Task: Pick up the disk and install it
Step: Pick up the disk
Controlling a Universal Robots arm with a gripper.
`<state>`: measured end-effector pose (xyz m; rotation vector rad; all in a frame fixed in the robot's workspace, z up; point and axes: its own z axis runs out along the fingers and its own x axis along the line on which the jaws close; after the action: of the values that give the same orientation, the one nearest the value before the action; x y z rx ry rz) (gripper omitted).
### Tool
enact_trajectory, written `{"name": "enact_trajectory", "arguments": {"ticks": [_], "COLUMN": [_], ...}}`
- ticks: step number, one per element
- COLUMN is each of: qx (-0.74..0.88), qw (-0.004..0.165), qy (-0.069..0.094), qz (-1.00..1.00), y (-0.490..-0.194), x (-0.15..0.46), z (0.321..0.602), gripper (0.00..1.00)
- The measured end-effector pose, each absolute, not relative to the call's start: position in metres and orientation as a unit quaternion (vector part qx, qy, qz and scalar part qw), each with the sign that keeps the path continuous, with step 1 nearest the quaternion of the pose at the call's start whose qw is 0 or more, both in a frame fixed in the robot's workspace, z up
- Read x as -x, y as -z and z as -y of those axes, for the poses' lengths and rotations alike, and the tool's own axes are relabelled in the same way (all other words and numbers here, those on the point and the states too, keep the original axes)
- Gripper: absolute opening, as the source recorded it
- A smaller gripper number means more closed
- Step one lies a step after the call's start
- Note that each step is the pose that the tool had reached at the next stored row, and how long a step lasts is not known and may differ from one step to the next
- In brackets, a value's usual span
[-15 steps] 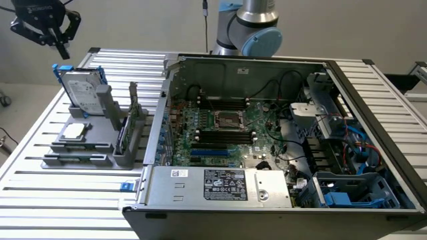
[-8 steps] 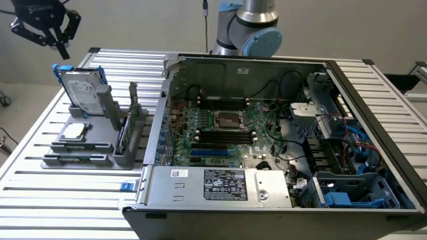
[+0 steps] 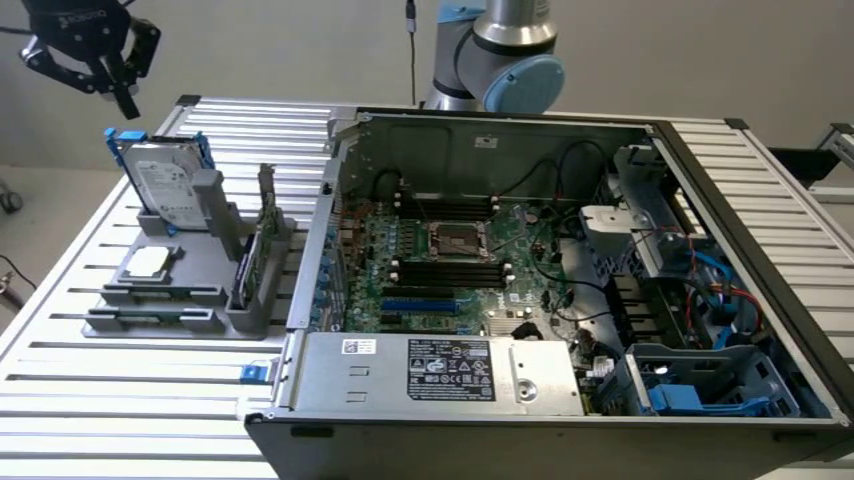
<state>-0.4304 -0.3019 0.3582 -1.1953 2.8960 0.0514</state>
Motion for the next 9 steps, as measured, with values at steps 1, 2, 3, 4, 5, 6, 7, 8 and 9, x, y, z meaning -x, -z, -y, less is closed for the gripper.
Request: {"name": "enact_trajectory", "arguments": {"ticks": [1,2,3,4,5,6,7,8,9], "qx": [0.390,0.398,0.407,0.415,0.423,0.431,0.439,0.447,0.455], "qw": [0.004,0.004,0.004,0.004,0.003,0.003,0.003,0.003,0.003], "qy": [-0.016,-0.016,-0.017,-0.017,-0.017,-0.017,-0.017,-0.016,-0.016], "qz": [-0.921,-0.917,-0.913,-0.910,-0.906,-0.902,-0.898,-0.894,-0.890], "y": [-0.3581,-0.3581,-0.3580,-0.3580,-0.3580,-0.3580,-0.3580,-0.3580,-0.3580], "x": [0.4304,0.4304,0.4304,0.4304,0.4304,0.4304,0.4304,0.4304,0.4304], "z": [0.3019,0.3019,0.3019,0.3019,0.3019,0.3019,0.3019,0.3019,0.3019], "gripper": [0.11,0.11,0.11,0.11,0.11,0.11,0.11,0.11,0.11]}}
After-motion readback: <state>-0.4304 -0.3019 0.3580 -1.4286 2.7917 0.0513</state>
